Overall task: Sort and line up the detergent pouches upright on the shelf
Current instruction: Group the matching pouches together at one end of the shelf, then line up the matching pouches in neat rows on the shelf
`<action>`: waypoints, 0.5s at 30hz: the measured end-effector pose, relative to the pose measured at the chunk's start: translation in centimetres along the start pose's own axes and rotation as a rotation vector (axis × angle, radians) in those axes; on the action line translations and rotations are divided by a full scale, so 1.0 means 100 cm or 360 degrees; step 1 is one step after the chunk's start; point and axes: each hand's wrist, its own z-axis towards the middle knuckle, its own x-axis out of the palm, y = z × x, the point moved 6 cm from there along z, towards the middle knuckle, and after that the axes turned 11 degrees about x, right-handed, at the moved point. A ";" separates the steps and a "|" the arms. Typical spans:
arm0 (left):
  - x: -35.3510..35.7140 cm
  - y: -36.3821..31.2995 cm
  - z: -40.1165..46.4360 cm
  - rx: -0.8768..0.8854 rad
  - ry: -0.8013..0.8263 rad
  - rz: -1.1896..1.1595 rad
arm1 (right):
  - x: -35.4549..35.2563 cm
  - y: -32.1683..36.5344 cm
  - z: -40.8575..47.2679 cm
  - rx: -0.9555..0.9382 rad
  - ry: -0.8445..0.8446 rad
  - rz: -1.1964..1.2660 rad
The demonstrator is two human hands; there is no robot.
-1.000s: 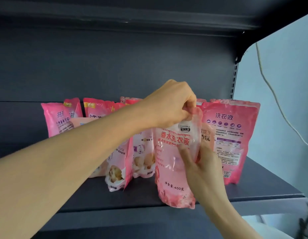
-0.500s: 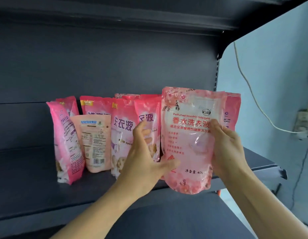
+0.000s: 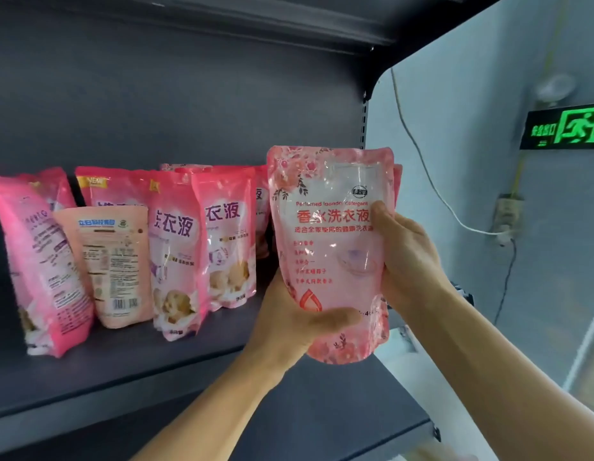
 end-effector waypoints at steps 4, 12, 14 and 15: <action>0.017 0.017 0.007 -0.0058 -0.0121 -0.0062 | -0.017 0.004 0.019 -0.0002 0.0126 -0.0132; 0.060 0.039 0.035 -0.0016 -0.0441 -0.0169 | -0.111 0.036 0.092 -0.0482 -0.0193 -0.0371; 0.066 0.039 0.041 0.0031 -0.0564 -0.0127 | -0.140 0.030 0.128 -0.0397 -0.0352 -0.0501; 0.068 0.040 0.043 0.0044 -0.0623 -0.0106 | -0.149 0.024 0.146 -0.0314 -0.0376 -0.0572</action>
